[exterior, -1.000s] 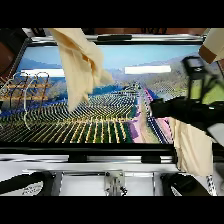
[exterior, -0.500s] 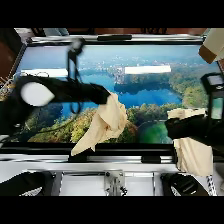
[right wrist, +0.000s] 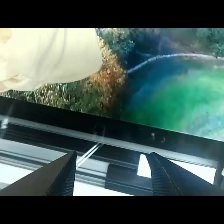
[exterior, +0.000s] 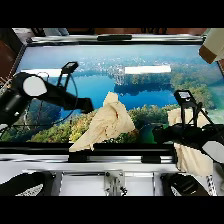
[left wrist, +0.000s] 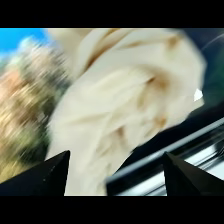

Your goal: Fold the shirts.

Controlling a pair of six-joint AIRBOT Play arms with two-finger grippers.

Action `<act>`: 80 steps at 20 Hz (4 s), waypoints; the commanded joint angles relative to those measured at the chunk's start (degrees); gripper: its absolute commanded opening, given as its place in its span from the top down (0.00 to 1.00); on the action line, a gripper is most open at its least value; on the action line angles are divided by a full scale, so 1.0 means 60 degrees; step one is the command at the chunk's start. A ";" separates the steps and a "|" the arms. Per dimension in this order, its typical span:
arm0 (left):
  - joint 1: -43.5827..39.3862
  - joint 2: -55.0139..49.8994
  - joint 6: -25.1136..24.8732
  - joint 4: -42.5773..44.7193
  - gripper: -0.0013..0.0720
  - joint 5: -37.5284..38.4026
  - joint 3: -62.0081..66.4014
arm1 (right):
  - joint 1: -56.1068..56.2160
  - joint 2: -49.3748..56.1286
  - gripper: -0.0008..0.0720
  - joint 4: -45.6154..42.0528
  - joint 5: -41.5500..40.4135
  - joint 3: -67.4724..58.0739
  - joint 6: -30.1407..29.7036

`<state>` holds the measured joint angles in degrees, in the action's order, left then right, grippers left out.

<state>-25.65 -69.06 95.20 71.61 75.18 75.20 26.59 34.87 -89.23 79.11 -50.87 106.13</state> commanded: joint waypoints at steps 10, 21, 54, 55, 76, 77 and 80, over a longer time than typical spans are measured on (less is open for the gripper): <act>0.1909 0.2965 -0.0146 -0.0656 0.00 -0.1920 -0.7759 | 0.0004 0.4014 0.22 0.1916 -0.2073 0.0087 -0.1592; 0.1880 0.1883 -0.1690 -0.1530 0.01 -0.3464 -0.7803 | 0.0011 0.5249 0.22 0.3905 -0.3512 0.0087 -0.1898; 0.3242 0.4619 -0.0954 0.3421 0.94 -0.2361 0.1931 | 0.0004 0.2273 0.90 0.1570 -0.2503 -0.6291 -0.4226; 0.3406 0.4809 -0.0703 0.3417 0.94 -0.2422 0.3020 | 0.0004 0.1836 0.90 0.1596 -0.2976 -0.6619 -0.3876; 0.3555 -0.0353 -0.0998 0.3512 0.94 -0.4353 0.5351 | 0.0004 0.5056 0.90 -0.0597 0.0182 -0.6936 -0.1923; 0.3508 -0.0980 -0.0998 0.3140 0.94 -0.4353 0.5351 | 0.0004 0.5774 0.90 -0.0863 -0.0240 -0.6936 -0.1851; 0.3140 -0.2841 -0.0998 0.2262 0.94 -0.4335 0.5351 | 0.0004 0.7952 0.90 -0.0965 -0.1519 -0.6936 -0.1763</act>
<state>-5.41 -76.20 89.34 90.76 48.97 107.24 26.57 71.59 -92.05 75.96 -92.44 94.78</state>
